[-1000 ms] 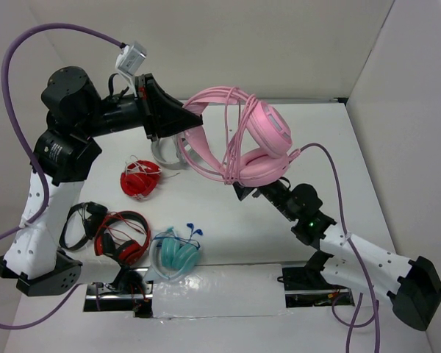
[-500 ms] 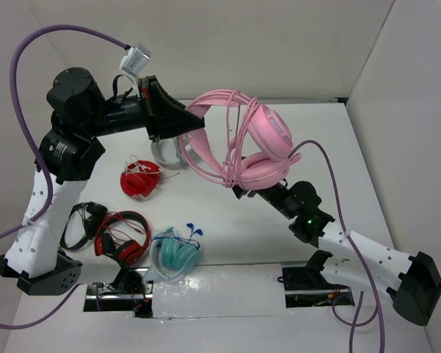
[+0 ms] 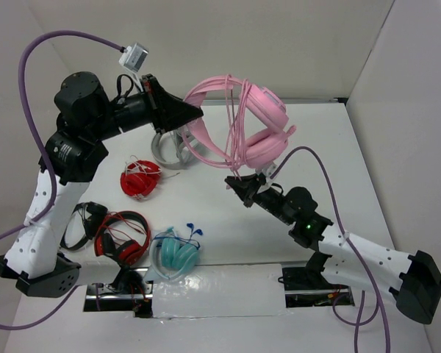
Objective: Wrap the headphones
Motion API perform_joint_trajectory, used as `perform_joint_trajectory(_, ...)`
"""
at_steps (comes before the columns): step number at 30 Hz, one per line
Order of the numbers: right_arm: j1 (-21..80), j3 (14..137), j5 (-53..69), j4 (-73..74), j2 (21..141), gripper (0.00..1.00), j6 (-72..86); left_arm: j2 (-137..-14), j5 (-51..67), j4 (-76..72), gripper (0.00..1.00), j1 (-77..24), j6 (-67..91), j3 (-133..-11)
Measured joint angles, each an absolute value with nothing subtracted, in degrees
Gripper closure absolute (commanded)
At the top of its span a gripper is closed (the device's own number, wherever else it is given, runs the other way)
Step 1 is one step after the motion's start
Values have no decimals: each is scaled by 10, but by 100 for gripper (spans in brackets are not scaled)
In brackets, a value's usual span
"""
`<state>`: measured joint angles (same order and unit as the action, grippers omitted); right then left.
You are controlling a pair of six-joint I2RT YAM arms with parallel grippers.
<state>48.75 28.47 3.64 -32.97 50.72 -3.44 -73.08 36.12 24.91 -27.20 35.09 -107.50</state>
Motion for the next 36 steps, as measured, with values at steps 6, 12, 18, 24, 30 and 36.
perform_joint_trajectory(6,511,237,35,-296,445,100,5,-755,234,276,100,-277,380,-1055)
perform_joint_trajectory(12,549,229,15,-276,448,100,37,-806,136,314,100,-292,419,-1040)
perform_joint_trajectory(18,587,244,-76,-180,484,100,33,-824,9,348,100,-352,423,-1041)
perform_joint_trajectory(24,598,294,-210,-38,450,100,30,-840,-91,365,100,-366,440,-1016)
perform_joint_trajectory(30,600,354,-303,84,447,100,37,-857,-131,405,100,-367,485,-958)
perform_joint_trajectory(36,605,380,-404,163,521,100,30,-864,-118,377,100,-366,490,-895)
